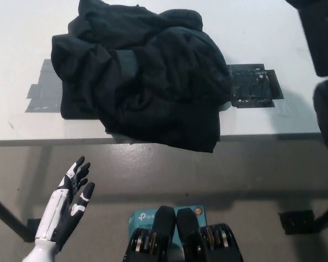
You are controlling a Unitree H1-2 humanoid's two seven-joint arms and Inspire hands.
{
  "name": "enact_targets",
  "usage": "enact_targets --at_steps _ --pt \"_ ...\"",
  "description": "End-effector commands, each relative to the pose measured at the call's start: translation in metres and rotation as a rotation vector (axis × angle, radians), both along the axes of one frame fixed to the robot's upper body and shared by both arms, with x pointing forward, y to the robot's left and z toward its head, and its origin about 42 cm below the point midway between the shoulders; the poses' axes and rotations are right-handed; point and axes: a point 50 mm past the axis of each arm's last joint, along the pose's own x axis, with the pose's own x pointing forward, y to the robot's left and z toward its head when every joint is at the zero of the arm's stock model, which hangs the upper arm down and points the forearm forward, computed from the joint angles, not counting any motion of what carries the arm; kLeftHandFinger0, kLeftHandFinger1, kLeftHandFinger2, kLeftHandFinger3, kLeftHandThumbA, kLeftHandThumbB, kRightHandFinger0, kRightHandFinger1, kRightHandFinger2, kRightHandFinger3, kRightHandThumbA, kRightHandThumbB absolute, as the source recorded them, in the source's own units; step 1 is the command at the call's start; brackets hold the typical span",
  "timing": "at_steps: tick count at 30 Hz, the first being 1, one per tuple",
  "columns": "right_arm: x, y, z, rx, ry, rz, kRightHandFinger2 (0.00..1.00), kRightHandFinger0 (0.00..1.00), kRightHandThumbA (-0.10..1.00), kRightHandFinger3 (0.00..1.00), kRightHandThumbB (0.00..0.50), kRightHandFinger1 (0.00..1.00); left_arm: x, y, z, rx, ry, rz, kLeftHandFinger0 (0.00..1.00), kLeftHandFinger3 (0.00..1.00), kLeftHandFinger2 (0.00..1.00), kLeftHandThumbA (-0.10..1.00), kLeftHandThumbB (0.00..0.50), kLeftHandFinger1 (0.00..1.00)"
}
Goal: The robot grabs the right edges of the black jacket on the table, and folds it in half
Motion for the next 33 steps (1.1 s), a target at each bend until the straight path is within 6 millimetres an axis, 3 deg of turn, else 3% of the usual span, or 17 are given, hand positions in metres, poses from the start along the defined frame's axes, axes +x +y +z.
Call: enact_targets --at_steps 1,2,3,4,7,9,10,15,16,17,20,22,25,26,28,31,33 --pt "-0.144 -0.171 -0.04 0.144 -0.335 -0.031 1.0 1.0 1.0 1.0 0.401 1.0 -0.008 0.024 -0.006 -0.05 0.016 0.016 1.0 1.0 1.0 0.9 0.132 1.0" --pt "-0.163 -0.179 -0.052 0.124 -0.361 -0.034 1.0 1.0 1.0 1.0 0.4 1.0 -0.009 0.026 -0.008 -0.057 0.024 0.019 1.0 1.0 1.0 0.9 0.132 1.0" --pt "-0.164 -0.179 -0.052 0.124 -0.361 -0.034 1.0 1.0 1.0 1.0 0.4 1.0 -0.009 0.026 -0.008 -0.057 0.024 0.019 1.0 1.0 1.0 0.9 0.132 1.0" --pt "-0.204 -0.202 -0.105 0.155 -0.363 -0.071 1.0 1.0 1.0 1.0 0.435 1.0 -0.011 0.026 -0.014 -0.061 0.036 0.026 1.0 1.0 1.0 0.9 0.132 1.0" --pt "-0.211 -0.204 -0.111 0.156 -0.362 -0.075 1.0 1.0 1.0 1.0 0.437 1.0 -0.011 0.027 -0.015 -0.063 0.037 0.027 1.0 1.0 1.0 0.91 0.133 1.0" --pt "-0.244 -0.211 -0.155 0.267 -0.313 -0.053 1.0 1.0 1.0 1.0 0.42 1.0 0.012 0.027 -0.005 -0.067 0.002 0.03 1.0 1.0 1.0 0.92 0.122 1.0" --pt "-0.25 -0.213 -0.165 0.307 -0.301 -0.059 1.0 1.0 1.0 1.0 0.424 1.0 0.019 0.028 -0.001 -0.074 -0.012 0.027 1.0 1.0 1.0 0.91 0.126 1.0" --pt "-0.257 -0.211 -0.179 0.373 -0.293 -0.066 1.0 1.0 1.0 1.0 0.424 1.0 0.031 0.029 0.007 -0.074 -0.037 0.022 1.0 1.0 1.0 0.94 0.136 1.0" --pt "-0.261 -0.211 -0.194 0.398 -0.302 -0.06 1.0 1.0 1.0 1.0 0.388 1.0 0.039 0.028 0.012 -0.08 -0.053 0.014 1.0 1.0 1.0 0.97 0.133 1.0" --pt "-0.266 -0.209 -0.209 0.418 -0.293 -0.066 1.0 1.0 1.0 1.0 0.397 1.0 0.044 0.027 0.015 -0.082 -0.063 0.009 1.0 1.0 1.0 0.99 0.132 1.0" --pt "-0.269 -0.209 -0.212 0.419 -0.288 -0.073 1.0 1.0 1.0 1.0 0.398 1.0 0.045 0.026 0.015 -0.082 -0.066 0.007 1.0 1.0 1.0 1.0 0.131 1.0" --pt "-0.268 -0.194 -0.246 0.47 -0.202 -0.063 1.0 1.0 1.0 1.0 0.391 1.0 0.05 0.026 0.017 -0.097 -0.079 0.001 1.0 1.0 1.0 1.0 0.104 1.0" --pt "-0.269 -0.193 -0.25 0.473 -0.191 -0.063 1.0 1.0 1.0 1.0 0.392 1.0 0.05 0.026 0.017 -0.1 -0.08 0.0 1.0 1.0 1.0 1.0 0.104 1.0" --pt "-0.262 -0.183 -0.283 0.492 -0.069 -0.087 1.0 1.0 1.0 1.0 0.376 1.0 0.051 0.025 0.02 -0.097 -0.088 0.002 1.0 1.0 1.0 1.0 0.105 1.0" --pt "-0.262 -0.182 -0.286 0.495 -0.054 -0.089 1.0 1.0 1.0 1.0 0.374 1.0 0.051 0.025 0.021 -0.097 -0.089 0.002 1.0 1.0 1.0 1.0 0.104 1.0" --pt "-0.242 -0.171 -0.345 0.601 0.164 -0.154 1.0 1.0 1.0 1.0 0.327 1.0 0.054 0.025 0.022 -0.119 -0.091 -0.006 1.0 1.0 1.0 1.0 0.082 1.0" --pt "-0.236 -0.169 -0.358 0.653 0.203 -0.167 1.0 1.0 1.0 1.0 0.298 1.0 0.055 0.025 0.023 -0.114 -0.093 -0.003 1.0 1.0 1.0 1.0 0.085 1.0"
